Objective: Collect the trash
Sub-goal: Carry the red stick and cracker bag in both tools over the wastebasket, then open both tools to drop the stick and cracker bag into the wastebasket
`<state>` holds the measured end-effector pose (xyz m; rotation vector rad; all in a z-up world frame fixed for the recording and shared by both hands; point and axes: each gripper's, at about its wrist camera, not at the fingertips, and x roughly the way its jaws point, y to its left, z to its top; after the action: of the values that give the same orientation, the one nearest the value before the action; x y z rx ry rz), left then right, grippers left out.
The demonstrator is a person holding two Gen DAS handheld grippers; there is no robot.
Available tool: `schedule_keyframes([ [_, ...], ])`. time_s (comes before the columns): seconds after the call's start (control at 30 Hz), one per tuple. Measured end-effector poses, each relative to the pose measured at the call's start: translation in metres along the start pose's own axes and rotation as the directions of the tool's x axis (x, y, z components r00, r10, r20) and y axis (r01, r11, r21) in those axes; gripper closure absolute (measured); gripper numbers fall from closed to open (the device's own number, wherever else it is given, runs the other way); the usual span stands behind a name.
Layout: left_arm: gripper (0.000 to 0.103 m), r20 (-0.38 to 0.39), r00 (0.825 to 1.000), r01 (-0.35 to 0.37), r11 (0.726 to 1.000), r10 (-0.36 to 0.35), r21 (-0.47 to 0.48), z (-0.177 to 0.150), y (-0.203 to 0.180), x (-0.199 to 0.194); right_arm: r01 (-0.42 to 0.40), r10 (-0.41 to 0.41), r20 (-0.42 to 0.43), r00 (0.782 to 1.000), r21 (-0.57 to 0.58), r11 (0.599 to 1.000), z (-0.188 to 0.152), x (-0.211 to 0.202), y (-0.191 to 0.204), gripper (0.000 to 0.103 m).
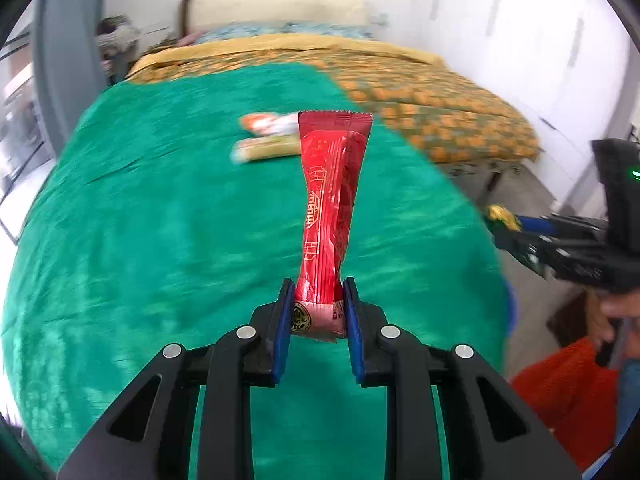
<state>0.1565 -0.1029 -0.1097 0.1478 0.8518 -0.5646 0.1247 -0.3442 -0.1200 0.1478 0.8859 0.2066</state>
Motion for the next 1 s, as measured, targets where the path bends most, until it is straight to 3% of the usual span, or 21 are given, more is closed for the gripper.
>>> schedule_keyframes([
  [0.1, 0.079, -0.007, 0.997, 0.072, 0.997, -0.071, 0.039, 0.007, -0.042, 0.005, 0.085, -0.085, 0.022, 0.996, 0.04, 0.996, -0.008, -0.02, -0.043, 0.066],
  [0.2, 0.079, -0.036, 0.988, 0.153, 0.986, -0.15, 0.072, 0.015, -0.091, 0.019, 0.119, -0.125, 0.034, 0.992, 0.136, 0.983, -0.021, -0.033, -0.089, 0.066],
  [0.3, 0.079, -0.105, 0.971, 0.223, 0.972, -0.214, 0.08, 0.019, -0.145, 0.046, 0.18, -0.188, 0.027, 0.982, 0.187, 0.966, -0.035, -0.036, -0.12, 0.066],
  [0.4, 0.079, -0.175, 0.953, 0.263, 0.961, -0.246, 0.084, 0.017, -0.188, 0.077, 0.189, -0.197, 0.005, 0.98, 0.263, 0.946, -0.048, -0.034, -0.151, 0.066],
  [0.63, 0.079, -0.306, 0.921, 0.28, 0.956, -0.241, 0.091, 0.007, -0.255, 0.157, 0.223, -0.225, -0.04, 0.974, 0.381, 0.897, -0.076, -0.03, -0.206, 0.066],
  [0.83, 0.078, -0.343, 0.913, 0.261, 0.962, -0.22, 0.078, -0.002, -0.27, 0.203, 0.217, -0.215, -0.053, 0.975, 0.426, 0.878, -0.09, -0.026, -0.227, 0.066],
  [0.87, 0.077, -0.345, 0.912, 0.263, 0.962, -0.221, 0.078, -0.002, -0.271, 0.21, 0.217, -0.216, -0.051, 0.975, 0.43, 0.876, -0.091, -0.026, -0.23, 0.064],
  [0.93, 0.069, -0.34, 0.914, 0.266, 0.96, -0.221, 0.09, -0.002, -0.276, 0.221, 0.222, -0.223, -0.05, 0.973, 0.439, 0.871, -0.092, -0.026, -0.234, 0.043],
  [0.97, 0.055, -0.335, 0.918, 0.259, 0.961, -0.212, 0.099, -0.003, -0.275, 0.221, 0.22, -0.228, -0.037, 0.973, 0.455, 0.863, -0.094, -0.028, -0.238, 0.027],
  [1.0, 0.049, -0.325, 0.925, 0.245, 0.964, -0.198, 0.108, 0.0, -0.275, 0.223, 0.22, -0.234, -0.029, 0.972, 0.464, 0.858, -0.094, -0.03, -0.24, 0.027],
])
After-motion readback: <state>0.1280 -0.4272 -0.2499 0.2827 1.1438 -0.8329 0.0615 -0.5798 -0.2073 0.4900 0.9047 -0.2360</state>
